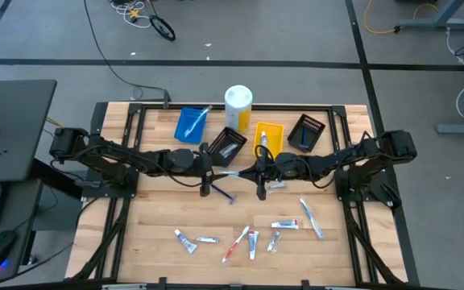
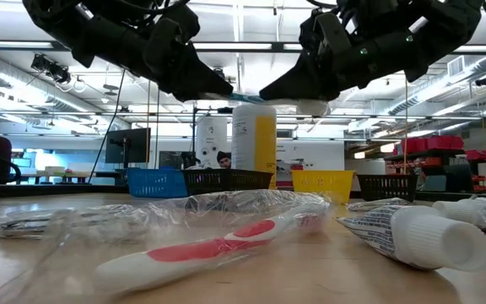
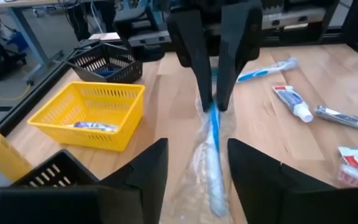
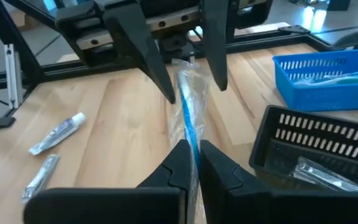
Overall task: Pick & Place Travel size toiletries
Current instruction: Put the blue toothbrush into the blue bin
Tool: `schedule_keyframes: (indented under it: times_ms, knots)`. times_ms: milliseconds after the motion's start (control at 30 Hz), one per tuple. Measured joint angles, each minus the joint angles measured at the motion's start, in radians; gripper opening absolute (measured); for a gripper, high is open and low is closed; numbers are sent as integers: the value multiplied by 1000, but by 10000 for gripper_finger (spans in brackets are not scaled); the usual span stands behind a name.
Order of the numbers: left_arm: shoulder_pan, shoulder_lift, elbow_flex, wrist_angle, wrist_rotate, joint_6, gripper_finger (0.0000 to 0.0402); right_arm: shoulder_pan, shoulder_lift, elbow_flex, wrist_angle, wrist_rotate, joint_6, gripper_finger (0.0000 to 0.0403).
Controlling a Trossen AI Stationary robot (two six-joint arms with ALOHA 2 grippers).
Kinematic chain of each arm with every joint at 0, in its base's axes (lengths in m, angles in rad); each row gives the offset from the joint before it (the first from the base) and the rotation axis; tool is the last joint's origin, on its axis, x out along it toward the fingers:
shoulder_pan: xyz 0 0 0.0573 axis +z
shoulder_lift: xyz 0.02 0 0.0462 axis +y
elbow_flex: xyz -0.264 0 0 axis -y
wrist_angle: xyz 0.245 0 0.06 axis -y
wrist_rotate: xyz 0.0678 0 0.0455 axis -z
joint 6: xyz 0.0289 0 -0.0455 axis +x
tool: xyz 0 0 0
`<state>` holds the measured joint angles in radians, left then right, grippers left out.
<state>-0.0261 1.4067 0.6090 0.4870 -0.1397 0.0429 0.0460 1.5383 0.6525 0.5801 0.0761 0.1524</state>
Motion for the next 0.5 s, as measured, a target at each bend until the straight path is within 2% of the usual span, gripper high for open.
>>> schedule_keyframes:
  times_ms: [500]
  knots:
    - [0, 0, 0, -6, 26, 21, 33, -19, 0, 0, 23, -6, -40, 22]
